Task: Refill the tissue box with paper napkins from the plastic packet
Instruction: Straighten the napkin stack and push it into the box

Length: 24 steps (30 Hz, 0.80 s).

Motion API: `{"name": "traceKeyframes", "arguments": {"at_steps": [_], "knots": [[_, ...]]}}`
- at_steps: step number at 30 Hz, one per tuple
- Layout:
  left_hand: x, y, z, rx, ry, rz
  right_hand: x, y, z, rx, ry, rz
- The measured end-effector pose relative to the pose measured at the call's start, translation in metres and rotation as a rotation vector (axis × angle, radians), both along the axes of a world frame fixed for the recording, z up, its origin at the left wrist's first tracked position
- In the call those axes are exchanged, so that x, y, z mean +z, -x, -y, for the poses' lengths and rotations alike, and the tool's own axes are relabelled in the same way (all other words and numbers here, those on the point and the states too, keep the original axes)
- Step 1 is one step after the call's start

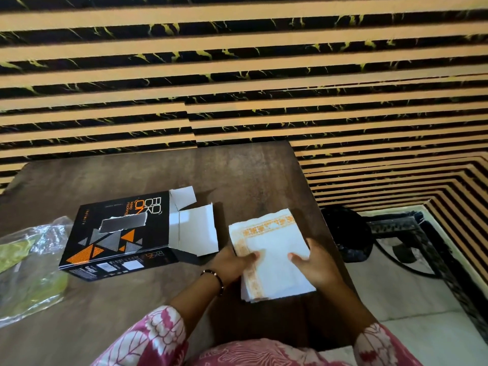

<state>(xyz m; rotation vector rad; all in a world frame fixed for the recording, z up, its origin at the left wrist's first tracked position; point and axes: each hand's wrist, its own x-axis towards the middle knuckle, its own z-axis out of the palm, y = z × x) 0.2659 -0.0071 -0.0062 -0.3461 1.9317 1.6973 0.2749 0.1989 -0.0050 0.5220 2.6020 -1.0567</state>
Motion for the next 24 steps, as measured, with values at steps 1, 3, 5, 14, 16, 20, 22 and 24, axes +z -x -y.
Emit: {"name": "traceKeyframes", "arguments": {"at_steps": [1, 3, 5, 14, 16, 20, 22, 24], "knots": [[0.001, 0.002, -0.002, 0.041, -0.070, 0.034, 0.004, 0.001, -0.002, -0.070, 0.173, 0.018], [0.006, 0.003, -0.004, 0.082, -0.163, 0.080, 0.015, 0.002, -0.006, -0.188, 0.477, 0.063], [0.013, 0.004, -0.006, 0.097, -0.248, 0.119, 0.024, 0.002, -0.013, -0.222, 0.660, 0.120], [0.064, 0.004, -0.009, -0.076, -0.270, -0.225, 0.015, 0.001, -0.024, -0.074, 1.048, -0.051], [0.076, 0.005, -0.005, -0.235, -0.225, -0.311, 0.015, 0.002, -0.029, -0.030, 1.143, -0.095], [0.081, 0.007, 0.007, -0.440, -0.138, -0.416, 0.026, 0.002, -0.040, 0.036, 1.125, -0.109], [0.075, 0.005, 0.011, -0.453, -0.117, -0.410, 0.031, -0.001, -0.045, 0.084, 0.962, -0.121], [0.063, 0.001, 0.016, -0.440, -0.037, -0.427, 0.031, -0.005, -0.045, 0.117, 0.798, -0.100]]}}
